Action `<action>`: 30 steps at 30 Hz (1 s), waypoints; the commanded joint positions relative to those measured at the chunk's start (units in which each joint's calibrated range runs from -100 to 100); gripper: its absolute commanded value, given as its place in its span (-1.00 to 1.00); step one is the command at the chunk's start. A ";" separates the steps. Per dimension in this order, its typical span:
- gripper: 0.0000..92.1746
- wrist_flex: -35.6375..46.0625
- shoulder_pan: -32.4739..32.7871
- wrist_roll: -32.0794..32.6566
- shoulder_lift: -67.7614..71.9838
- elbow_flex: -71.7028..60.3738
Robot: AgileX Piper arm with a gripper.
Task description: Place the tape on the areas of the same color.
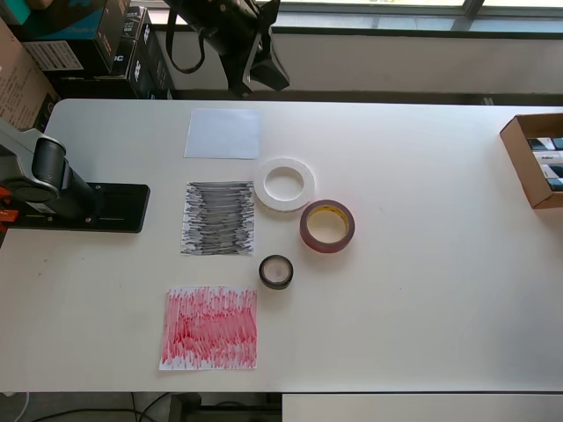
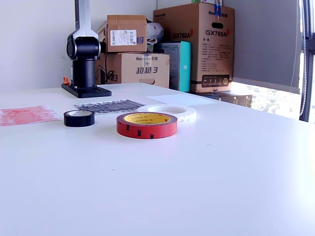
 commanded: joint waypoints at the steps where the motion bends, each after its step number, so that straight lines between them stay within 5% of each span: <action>1: -0.99 -3.21 -0.37 -5.04 0.66 18.65; 8: -0.99 -12.12 -3.53 -5.28 2.72 27.64; 30: -0.99 -12.21 -10.94 -4.46 3.18 31.55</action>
